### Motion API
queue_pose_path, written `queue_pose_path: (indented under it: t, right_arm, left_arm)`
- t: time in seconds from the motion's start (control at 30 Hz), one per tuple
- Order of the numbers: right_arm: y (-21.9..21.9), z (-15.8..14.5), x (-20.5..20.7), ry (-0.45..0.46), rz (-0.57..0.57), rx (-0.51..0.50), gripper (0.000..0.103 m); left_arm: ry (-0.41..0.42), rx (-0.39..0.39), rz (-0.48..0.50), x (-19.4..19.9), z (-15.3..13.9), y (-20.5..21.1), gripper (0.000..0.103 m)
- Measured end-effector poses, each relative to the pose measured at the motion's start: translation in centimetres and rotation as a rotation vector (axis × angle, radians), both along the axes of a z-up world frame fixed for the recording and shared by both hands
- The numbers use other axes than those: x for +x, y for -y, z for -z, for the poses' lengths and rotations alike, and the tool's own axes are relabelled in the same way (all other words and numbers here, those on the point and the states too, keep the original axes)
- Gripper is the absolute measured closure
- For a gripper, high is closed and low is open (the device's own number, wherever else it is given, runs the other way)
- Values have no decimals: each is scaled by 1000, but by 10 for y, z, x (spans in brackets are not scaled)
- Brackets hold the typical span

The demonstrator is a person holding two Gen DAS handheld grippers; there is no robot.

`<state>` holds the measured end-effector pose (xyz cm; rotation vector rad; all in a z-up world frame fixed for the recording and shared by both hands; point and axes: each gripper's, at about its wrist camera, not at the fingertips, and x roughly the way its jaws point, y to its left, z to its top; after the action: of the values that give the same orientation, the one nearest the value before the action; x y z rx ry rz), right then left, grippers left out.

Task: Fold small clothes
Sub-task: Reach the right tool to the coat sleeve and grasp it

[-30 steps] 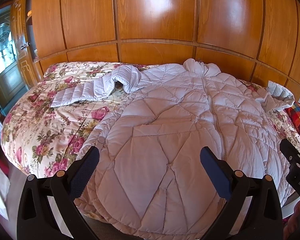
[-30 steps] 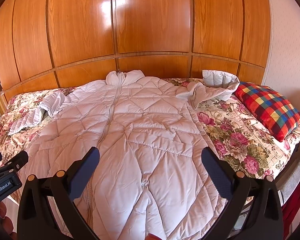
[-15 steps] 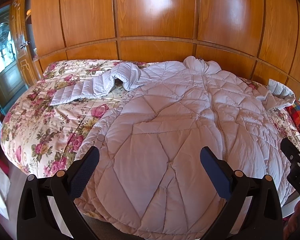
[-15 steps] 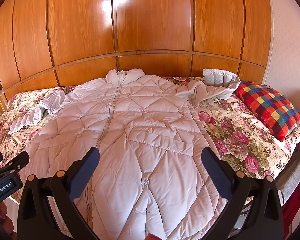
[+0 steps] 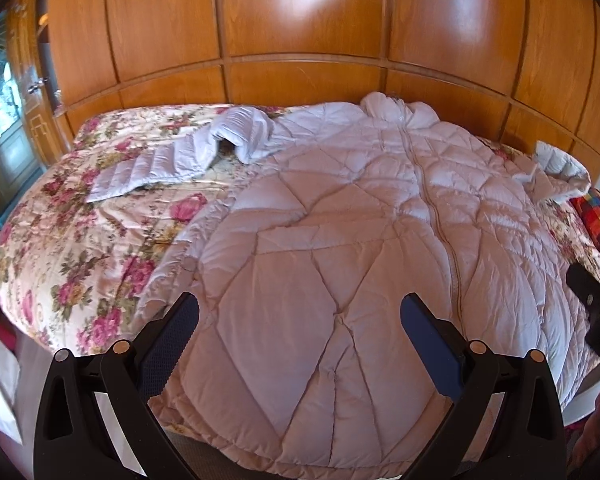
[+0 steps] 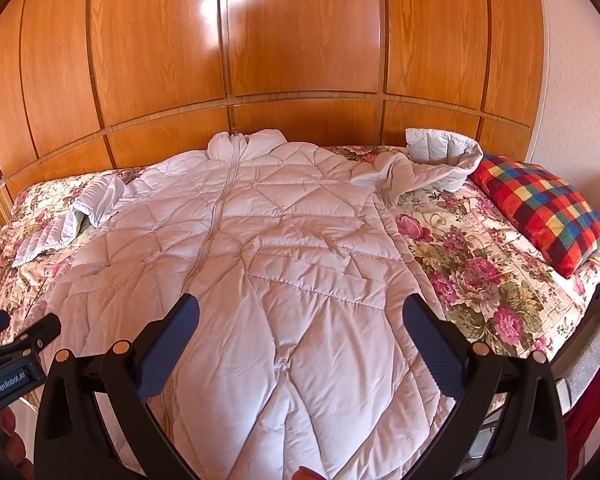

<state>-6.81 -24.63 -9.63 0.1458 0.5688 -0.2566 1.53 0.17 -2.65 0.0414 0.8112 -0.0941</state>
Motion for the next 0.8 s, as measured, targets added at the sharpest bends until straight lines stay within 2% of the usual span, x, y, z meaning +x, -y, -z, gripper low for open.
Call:
queue_pose_path:
  t: [0.13,0.33,0.4,0.53,0.6,0.7,0.8]
  right_arm:
    - [20,3,8,17,10,16,2]
    - [54,12,26,18,17,68,2]
    - [58,15,32,27,2,72,2]
    - [59,19,50,11,-16,-7,2]
    - [69,20,60,18,-8,17,2]
    - [90,18,72,18,25,51,2]
    - [112,10,81,38,58,31,3]
  left_arm:
    - [-1,-32,43,5,13,-2,3]
    - [-37,28,24,28,34,-3,3]
    - [-64,-2,11,39,40,-9,3]
    - [-98,-93,-28,63,47,-25,3]
    - [-83,-107,-54,74,47,-29,3]
    - [-44,-64,-52,91,45,-26,3]
    - [19,44,-65,113,43,-18,3]
